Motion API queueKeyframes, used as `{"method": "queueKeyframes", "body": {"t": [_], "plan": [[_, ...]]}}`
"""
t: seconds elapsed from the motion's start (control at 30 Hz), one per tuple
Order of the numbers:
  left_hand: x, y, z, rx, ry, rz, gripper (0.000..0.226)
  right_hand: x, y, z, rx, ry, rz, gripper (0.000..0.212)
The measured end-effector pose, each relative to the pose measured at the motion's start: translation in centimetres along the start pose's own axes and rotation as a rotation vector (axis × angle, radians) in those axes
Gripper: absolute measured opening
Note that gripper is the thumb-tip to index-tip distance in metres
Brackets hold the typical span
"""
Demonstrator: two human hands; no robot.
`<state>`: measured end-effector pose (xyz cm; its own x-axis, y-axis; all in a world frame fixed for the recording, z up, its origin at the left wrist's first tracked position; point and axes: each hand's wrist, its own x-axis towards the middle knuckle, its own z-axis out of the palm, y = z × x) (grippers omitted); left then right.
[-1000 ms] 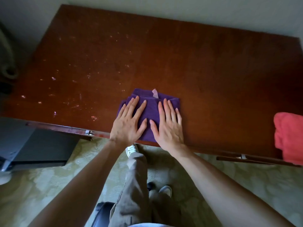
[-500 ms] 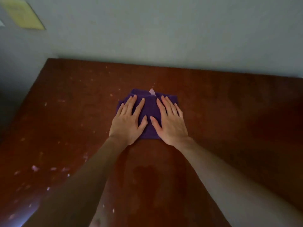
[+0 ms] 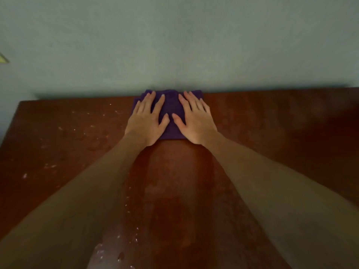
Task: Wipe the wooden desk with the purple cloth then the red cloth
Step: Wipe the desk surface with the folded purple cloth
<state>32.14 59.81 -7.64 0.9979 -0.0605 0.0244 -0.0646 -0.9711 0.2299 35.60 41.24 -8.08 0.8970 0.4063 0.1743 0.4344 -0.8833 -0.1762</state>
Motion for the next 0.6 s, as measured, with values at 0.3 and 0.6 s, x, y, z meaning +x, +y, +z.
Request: {"method": "queueKeyframes", "body": {"t": [0.3, 0.6], "plan": [[-7.9, 2.7, 0.5, -0.016, -0.003, -0.053, 0.063, -7.7, -2.0, -1.0, 0.006, -0.082, -0.002, 0.070], [-29.8, 7.1, 1.0, -0.050, -0.017, -0.086, 0.067, -28.2, -8.7, -3.7, 0.025, -0.120, -0.024, 0.073]]}}
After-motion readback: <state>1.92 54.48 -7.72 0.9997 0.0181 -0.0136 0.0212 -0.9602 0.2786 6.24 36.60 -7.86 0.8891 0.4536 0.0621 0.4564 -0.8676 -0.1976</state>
